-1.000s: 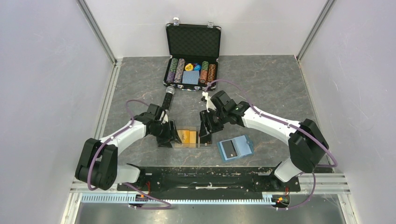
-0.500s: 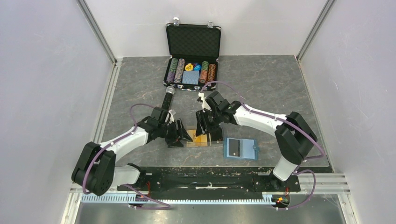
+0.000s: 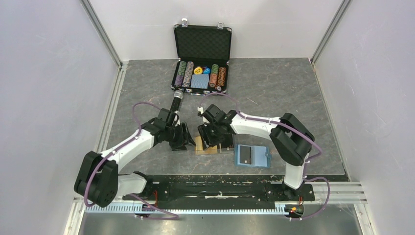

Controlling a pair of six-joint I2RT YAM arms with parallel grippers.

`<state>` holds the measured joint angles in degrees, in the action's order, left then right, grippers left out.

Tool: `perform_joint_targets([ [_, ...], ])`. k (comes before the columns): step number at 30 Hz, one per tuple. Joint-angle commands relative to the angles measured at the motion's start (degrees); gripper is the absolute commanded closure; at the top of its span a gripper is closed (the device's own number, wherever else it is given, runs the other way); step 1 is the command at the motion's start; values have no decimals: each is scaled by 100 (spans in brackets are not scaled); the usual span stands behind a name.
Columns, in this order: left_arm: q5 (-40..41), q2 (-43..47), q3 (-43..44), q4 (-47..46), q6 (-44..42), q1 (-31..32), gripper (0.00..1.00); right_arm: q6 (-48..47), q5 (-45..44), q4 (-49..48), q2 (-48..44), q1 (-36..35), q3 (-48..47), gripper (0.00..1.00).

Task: Put the credit cards into the card holder
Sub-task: Move the storage box to the center of the board, then pick up the credit card from the storage box.

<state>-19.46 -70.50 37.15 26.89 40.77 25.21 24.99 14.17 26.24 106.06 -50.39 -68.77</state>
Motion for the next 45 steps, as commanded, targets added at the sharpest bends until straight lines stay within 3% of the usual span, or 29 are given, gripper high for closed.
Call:
perform_joint_targets([
  [1,53,-178,135,-107,-240,4,40,-173,-561,177,215,-143,-445,50],
  [7,-147,-338,45,-363,-172,46,48,-211,-562,131,486,-251,-600,57],
  [12,-135,-362,-47,-434,-111,45,49,-137,-423,45,460,-254,-609,89],
  [15,-163,-426,-67,-475,-91,54,50,-105,-278,39,432,-260,-651,100],
  [21,-130,-534,-55,-427,-163,62,50,-21,-172,70,272,-258,-685,99],
  [30,-58,-678,-53,-369,-254,123,51,47,-29,-163,123,-247,-627,75],
  [41,3,-781,-97,-359,-311,200,52,239,-64,-326,-60,-252,-660,76],
  [43,21,-778,-117,-360,-311,203,52,279,-353,-187,-57,-243,-587,72],
  [45,38,-752,-114,-360,-309,212,52,313,-587,-85,-59,-239,-470,61],
])
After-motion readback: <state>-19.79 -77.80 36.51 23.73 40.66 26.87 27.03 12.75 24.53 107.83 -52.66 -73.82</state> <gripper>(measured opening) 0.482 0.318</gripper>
